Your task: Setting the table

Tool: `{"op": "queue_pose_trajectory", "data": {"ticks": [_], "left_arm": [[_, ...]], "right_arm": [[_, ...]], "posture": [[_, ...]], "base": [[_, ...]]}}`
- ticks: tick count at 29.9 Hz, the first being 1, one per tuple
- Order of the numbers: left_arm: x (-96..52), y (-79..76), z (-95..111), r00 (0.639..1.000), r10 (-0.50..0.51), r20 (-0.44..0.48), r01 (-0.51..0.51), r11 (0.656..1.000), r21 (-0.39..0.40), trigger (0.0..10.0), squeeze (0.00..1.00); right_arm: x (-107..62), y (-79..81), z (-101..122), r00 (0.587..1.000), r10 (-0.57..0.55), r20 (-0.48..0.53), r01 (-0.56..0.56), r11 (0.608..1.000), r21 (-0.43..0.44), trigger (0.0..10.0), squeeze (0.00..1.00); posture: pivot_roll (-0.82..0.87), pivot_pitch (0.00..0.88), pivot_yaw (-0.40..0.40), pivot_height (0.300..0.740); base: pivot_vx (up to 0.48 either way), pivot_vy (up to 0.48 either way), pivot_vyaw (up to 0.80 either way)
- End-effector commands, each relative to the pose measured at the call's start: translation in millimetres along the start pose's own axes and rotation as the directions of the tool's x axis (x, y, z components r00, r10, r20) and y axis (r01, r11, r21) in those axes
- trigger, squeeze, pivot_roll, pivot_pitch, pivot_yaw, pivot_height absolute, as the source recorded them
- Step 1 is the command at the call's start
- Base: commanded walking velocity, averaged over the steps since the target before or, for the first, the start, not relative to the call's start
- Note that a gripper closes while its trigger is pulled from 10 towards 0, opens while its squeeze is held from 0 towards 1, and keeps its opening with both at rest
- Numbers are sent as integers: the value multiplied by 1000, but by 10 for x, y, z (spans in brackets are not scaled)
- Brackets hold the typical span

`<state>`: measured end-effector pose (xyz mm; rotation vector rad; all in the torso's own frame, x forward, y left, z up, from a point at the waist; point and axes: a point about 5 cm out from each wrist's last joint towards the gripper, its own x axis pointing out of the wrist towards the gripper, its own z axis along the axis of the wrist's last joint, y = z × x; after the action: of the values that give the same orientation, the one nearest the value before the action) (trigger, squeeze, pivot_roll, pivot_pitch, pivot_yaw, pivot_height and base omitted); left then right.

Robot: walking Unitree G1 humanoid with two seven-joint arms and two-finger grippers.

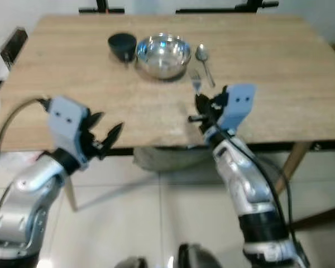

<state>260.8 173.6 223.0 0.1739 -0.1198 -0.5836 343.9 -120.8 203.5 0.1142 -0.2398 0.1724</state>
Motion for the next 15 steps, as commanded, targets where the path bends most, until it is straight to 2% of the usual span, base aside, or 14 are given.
{"op": "queue_pose_trajectory", "data": {"ticks": [1, 7, 11, 14, 15], "left_arm": [[-50, -36, -16, 999, -46, -22, 46, 999, -21, 10000, 0], [-42, -71, -6, 997, -77, -25, 76, 996, -38, 10000, 0], [-10, -114, 7, 995, -95, -18, 94, 994, -47, 10000, 0], [18, -149, 18, 993, -114, -14, 113, 992, -48, 10000, 0], [33, -169, 12, 992, -126, -24, 125, 991, -45, 10000, 0]], "right_arm": [[27, -24, 12, 999, -36, 23, 36, 999, -24, 10000, 0], [93, -192, 7, 995, -92, 32, 94, 994, -58, 10000, 0], [129, -241, -11, 995, -101, 26, 103, 992, -74, 10000, 0], [156, -327, -42, 988, -151, 10, 151, 982, -110, 10000, 0], [152, -419, -68, 978, -207, -11, 204, 970, -134, 10000, 0]], "posture": [[-42, 116, 44, 740], [-43, 116, 45, 740], [-39, 116, 45, 740], [-40, 116, 45, 740], [-39, 115, 45, 740]], "base": [[439, 0, 0], [439, 0, 0], [440, 0, 0], [445, 0, 0], [247, 0, 0]]}}
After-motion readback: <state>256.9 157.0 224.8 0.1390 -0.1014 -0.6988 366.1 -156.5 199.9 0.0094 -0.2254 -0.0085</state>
